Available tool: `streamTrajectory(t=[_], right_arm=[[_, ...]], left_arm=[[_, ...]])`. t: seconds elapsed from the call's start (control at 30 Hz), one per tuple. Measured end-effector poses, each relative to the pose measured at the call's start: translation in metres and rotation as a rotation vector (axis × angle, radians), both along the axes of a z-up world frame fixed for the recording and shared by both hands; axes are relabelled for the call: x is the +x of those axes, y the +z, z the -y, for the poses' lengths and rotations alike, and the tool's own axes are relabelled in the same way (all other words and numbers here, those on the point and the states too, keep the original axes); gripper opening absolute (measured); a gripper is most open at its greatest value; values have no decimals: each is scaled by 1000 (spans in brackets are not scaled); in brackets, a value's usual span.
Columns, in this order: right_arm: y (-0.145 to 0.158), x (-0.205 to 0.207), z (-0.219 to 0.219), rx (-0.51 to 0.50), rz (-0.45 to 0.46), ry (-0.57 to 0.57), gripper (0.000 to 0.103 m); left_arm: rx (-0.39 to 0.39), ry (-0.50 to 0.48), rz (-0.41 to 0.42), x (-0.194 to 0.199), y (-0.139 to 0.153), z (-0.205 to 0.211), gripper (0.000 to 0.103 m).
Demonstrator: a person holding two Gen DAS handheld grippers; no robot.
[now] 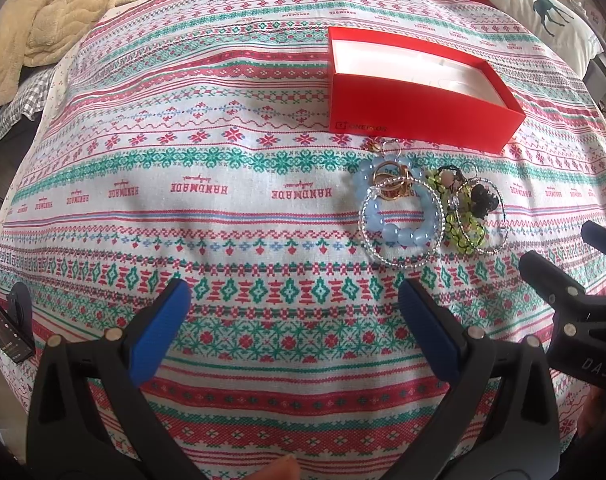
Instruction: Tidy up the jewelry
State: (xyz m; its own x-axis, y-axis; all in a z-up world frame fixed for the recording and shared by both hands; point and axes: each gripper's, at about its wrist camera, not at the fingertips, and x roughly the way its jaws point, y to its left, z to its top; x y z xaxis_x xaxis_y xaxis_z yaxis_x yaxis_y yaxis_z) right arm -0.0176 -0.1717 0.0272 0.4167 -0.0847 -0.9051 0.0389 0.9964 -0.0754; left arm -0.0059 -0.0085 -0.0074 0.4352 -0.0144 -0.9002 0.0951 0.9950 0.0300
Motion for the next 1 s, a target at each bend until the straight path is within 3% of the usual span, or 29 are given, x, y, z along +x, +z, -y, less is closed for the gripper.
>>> streamTrajectory(t=[1.0], right_arm=[[-1, 0, 1, 2, 1, 2, 103]], left_arm=[[-2, -17, 1, 2, 1, 4, 103]])
